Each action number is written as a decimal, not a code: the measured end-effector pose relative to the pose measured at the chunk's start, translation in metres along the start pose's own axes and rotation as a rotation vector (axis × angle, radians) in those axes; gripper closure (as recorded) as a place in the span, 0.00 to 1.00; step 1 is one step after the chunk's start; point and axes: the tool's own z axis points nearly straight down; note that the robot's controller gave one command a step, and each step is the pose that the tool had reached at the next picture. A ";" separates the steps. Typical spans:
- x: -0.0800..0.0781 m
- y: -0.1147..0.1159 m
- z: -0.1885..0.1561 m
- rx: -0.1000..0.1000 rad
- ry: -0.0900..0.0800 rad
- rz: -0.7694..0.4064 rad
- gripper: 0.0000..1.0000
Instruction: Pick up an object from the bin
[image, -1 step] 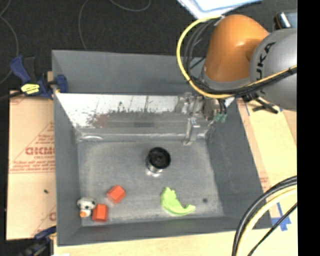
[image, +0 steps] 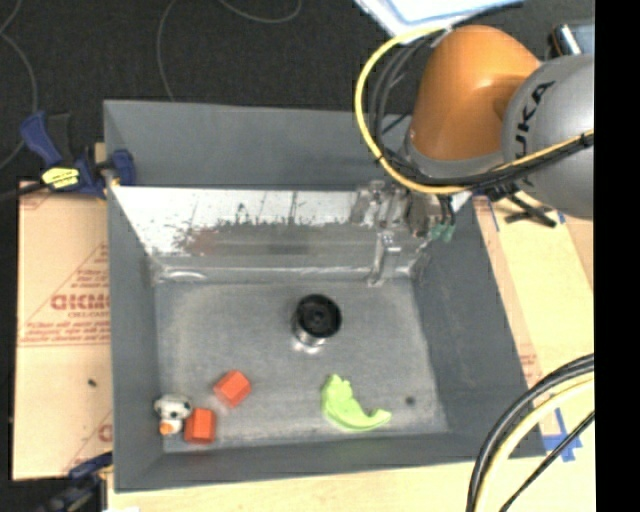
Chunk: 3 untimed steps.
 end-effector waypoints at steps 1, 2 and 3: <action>0.021 0.012 0.083 -0.001 0.006 0.070 0.00; 0.019 0.023 0.071 0.001 -0.005 -0.091 0.00; 0.025 0.012 0.121 0.000 -0.004 -0.257 0.00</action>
Offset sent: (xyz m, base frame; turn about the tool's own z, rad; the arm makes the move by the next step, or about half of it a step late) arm -0.0200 0.0249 -0.0707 -0.0921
